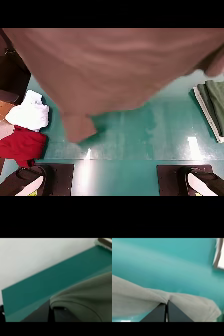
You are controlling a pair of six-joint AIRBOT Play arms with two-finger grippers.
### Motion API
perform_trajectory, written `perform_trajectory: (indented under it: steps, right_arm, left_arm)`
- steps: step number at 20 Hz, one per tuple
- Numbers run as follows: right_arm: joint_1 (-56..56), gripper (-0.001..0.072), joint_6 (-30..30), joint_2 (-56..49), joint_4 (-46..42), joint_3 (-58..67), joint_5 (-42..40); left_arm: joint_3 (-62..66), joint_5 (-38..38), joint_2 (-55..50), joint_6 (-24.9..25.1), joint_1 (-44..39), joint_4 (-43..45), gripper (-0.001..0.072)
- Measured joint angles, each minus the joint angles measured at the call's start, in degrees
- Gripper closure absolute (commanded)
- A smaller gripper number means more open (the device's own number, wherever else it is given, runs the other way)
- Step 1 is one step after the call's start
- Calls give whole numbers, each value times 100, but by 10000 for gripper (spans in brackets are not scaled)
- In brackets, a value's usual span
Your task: Fold the shirts.
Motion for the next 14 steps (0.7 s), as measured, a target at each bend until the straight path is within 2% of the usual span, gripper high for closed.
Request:
perform_trajectory:
  steps: [3,5,9,14]
  right_arm:
    - [0,698,48,-52,24,-833,92]
    - [0,698,66,-232,37,-1351,-140]
    - [2,698,83,-931,52,-1941,-951]
    - [37,698,127,-1950,68,-2146,-2140]
  left_arm:
    - [-1086,-15,-4,114,2,-11,677]
    - [-1845,389,-68,151,2,44,678]
    - [-2793,1296,-671,177,2,284,678]
    - [-3091,2310,-1862,35,20,723,678]
